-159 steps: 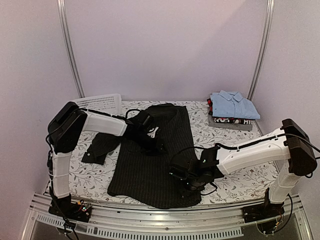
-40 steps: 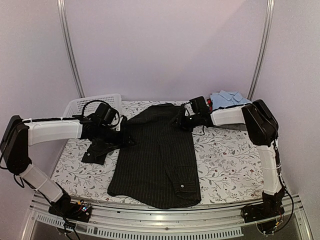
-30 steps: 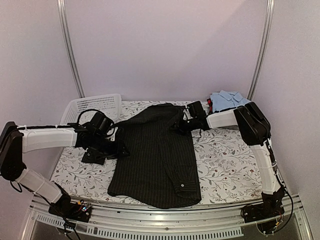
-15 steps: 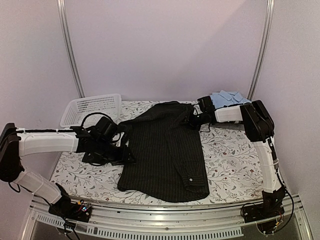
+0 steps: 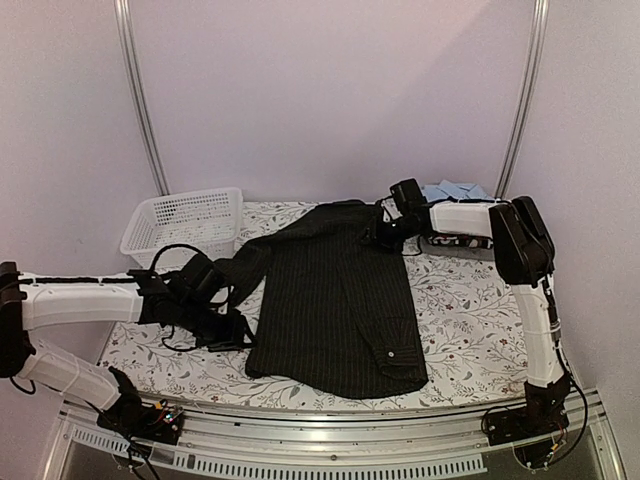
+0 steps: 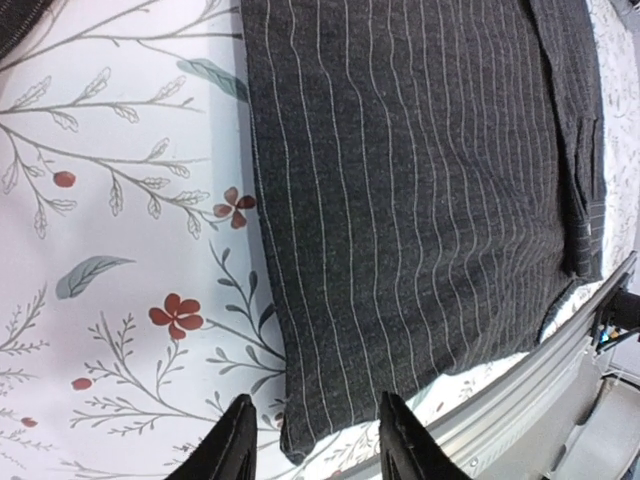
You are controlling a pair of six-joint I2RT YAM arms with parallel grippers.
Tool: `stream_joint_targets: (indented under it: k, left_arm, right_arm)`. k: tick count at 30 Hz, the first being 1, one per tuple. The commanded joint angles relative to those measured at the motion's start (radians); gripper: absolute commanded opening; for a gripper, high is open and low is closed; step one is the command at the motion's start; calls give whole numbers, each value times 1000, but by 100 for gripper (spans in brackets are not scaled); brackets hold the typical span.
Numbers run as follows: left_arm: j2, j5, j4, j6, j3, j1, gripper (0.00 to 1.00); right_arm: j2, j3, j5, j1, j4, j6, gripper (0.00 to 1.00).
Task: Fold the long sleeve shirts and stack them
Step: Move the right arm to the center of the board with the 1/3-folded shirt, then pick up the sleeve from the corner of the board.
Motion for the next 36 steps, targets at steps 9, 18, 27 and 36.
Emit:
stream_joint_targets:
  k: [9, 18, 27, 36]
  left_arm:
    - [36, 81, 13, -44, -44, -104, 17]
    - [-20, 82, -25, -108, -89, -163, 0]
    - [-100, -204, -184, -63, 44, 23, 34]
    - [-30, -386, -79, 92, 77, 455, 35]
  right_arm:
    - [-286, -142, 106, 146, -59, -74, 39]
    - [-351, -173, 147, 230, -89, -86, 40]
    - [-401, -184, 225, 271, -96, -111, 52]
    - [-494, -230, 298, 310, -92, -142, 63]
